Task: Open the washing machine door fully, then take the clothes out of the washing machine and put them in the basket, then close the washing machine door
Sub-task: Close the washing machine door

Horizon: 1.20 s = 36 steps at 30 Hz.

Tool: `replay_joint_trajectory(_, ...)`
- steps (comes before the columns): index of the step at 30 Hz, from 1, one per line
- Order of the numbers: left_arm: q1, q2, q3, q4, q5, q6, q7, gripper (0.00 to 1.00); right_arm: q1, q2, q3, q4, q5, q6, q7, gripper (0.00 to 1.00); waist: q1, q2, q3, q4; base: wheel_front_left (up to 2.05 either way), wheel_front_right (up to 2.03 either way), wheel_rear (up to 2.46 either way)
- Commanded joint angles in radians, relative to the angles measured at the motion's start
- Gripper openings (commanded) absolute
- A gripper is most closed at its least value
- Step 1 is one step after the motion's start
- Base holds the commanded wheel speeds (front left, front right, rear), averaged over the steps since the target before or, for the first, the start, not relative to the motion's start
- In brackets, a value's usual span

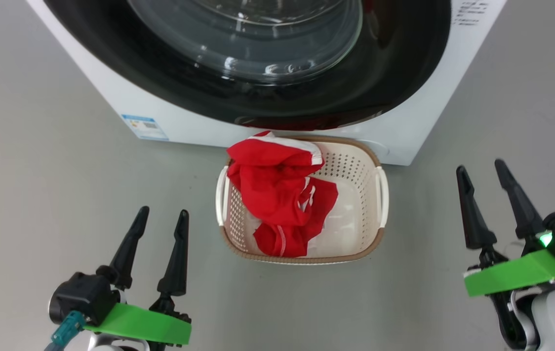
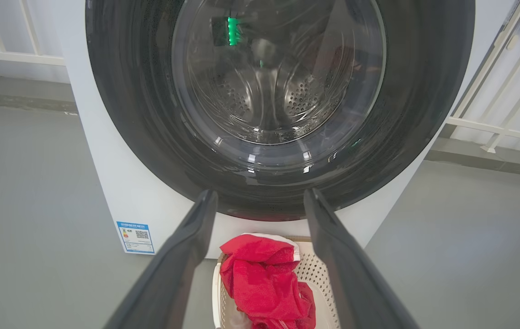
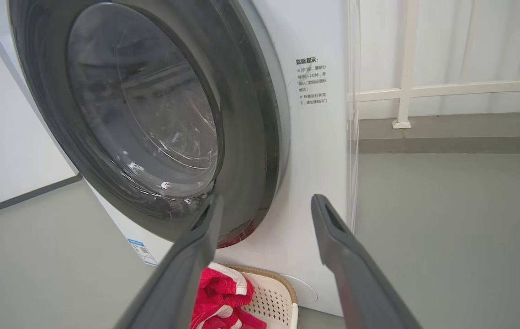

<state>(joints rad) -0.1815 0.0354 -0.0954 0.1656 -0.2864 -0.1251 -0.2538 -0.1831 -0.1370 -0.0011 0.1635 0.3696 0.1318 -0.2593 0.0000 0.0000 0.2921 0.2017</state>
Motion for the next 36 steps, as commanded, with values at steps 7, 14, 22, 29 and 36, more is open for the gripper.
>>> replay_joint_trajectory(7,0.029,0.015,0.046,-0.016,0.026,-0.005,-0.008,1.0,0.07,0.013,0.01,-0.03,-0.002,-0.001,-0.002,1.0,0.0,0.0,-0.048,-0.052,0.0,0.0,0.0)
replay_joint_trajectory(14,0.062,0.015,0.07,-0.016,0.037,-0.005,-0.008,1.0,0.123,0.029,-0.003,-0.034,-0.004,-0.001,-0.002,1.0,0.0,0.0,-0.082,-0.089,0.0,0.0,0.0)
replay_joint_trajectory(22,0.113,0.016,0.114,-0.025,0.054,-0.005,-0.008,1.0,0.186,0.045,-0.019,-0.037,-0.008,-0.001,-0.002,1.0,0.0,0.0,-0.122,-0.136,0.0,0.0,0.0)
replay_joint_trajectory(29,0.147,0.022,0.136,-0.038,0.059,-0.005,-0.008,1.0,0.229,0.051,-0.038,-0.04,-0.009,-0.001,-0.002,1.0,0.0,0.0,-0.141,-0.167,0.0,0.0,0.0)
replay_joint_trajectory(36,0.168,0.033,0.133,-0.054,0.061,-0.006,-0.008,1.0,0.269,0.054,-0.051,-0.046,-0.01,-0.001,-0.002,1.0,0.0,0.0,-0.157,-0.182,0.0,0.0,0.0)
